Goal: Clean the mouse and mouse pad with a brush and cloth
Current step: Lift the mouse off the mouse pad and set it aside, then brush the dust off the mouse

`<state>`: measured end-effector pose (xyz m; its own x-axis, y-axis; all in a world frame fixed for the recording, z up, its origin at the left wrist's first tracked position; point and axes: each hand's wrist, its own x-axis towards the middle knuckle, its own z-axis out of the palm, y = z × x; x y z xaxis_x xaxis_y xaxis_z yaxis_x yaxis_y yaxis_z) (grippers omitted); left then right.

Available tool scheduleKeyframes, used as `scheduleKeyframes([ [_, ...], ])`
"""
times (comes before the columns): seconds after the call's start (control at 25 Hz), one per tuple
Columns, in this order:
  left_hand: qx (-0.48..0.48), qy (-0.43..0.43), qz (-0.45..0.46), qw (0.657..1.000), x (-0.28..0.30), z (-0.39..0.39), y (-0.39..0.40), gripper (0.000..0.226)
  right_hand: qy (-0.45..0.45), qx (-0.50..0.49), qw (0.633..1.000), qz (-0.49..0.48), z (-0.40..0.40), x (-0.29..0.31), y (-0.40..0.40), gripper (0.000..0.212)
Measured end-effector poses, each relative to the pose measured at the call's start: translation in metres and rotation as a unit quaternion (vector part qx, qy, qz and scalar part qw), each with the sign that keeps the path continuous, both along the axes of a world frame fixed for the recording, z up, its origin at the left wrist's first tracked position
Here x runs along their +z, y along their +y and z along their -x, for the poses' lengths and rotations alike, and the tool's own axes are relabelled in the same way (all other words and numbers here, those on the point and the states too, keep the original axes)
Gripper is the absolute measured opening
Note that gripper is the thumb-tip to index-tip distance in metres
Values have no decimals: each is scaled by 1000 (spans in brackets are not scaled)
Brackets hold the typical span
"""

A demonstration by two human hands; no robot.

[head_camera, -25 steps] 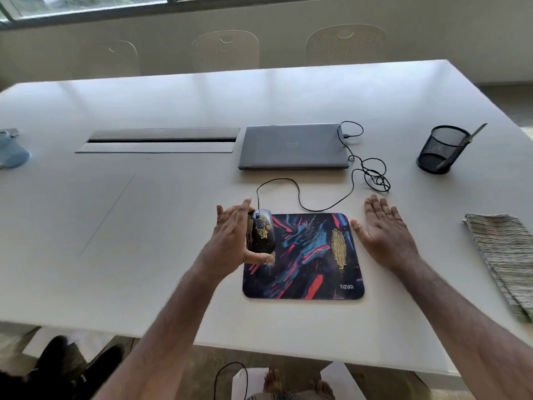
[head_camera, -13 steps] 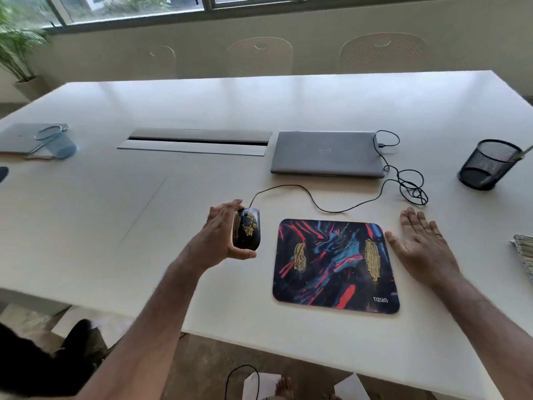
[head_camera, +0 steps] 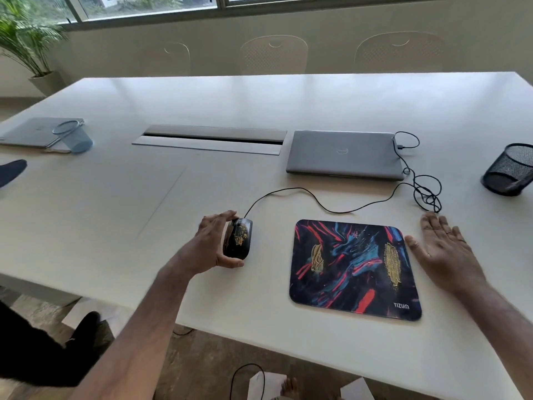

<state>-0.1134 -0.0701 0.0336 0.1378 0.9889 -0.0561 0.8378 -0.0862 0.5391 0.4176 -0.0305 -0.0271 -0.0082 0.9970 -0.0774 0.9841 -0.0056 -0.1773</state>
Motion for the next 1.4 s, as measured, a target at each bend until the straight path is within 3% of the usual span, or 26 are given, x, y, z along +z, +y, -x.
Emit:
scheduleKeyframes([
  [0.52,-15,-18,32,999,-6,1,5,126,2,-5,1000,0,1,1,0,91],
  [0.84,-9,-23,5,1000,0,-12,8,127,15,-7,1000,-15,7,7,-5,90],
  [1.12,-50,-12,-47,998,14,-77,25,125,17,-1,999,-28,5,5,-6,88],
  [1.28,-74,12,-40,996,18,-130,32,107,29,-4,999,-37,6,8,-7,88],
  [1.4,-115,15,-22,993,20,-169,38,98,55,-12,997,-43,9,11,-9,76],
])
